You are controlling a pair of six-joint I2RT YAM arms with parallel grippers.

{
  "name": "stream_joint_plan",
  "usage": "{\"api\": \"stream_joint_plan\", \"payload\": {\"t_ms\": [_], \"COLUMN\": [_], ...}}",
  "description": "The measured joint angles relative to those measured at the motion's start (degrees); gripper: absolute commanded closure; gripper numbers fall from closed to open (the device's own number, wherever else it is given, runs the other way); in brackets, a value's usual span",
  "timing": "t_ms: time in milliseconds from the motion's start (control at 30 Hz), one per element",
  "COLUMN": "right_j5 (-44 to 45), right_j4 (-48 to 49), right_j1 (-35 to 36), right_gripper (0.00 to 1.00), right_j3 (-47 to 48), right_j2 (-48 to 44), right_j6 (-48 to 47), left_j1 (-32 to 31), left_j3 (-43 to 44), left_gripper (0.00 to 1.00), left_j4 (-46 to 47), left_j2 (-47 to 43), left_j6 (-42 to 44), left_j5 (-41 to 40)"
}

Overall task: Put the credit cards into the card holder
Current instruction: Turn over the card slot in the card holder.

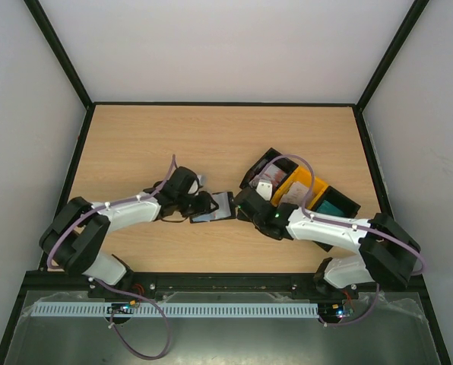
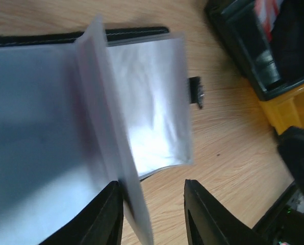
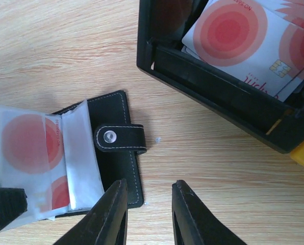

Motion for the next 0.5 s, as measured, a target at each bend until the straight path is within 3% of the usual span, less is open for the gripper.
{"api": "stream_joint_plan", "payload": {"t_ms": [500], "right_j5": [0.9], "right_j4": [-0.3], "right_j1": [-2.2], "right_gripper": [0.72], "right_j3": [-2.0], "right_j2": [-7.7], "right_j6": [-0.6], "left_j1": [-3.4], "left_j3": [5.6], "left_gripper": [0.40], "left_j4": [2.8], "left_j2": [7.6], "left_j6": [0.9], "left_j5": [0.0]}}
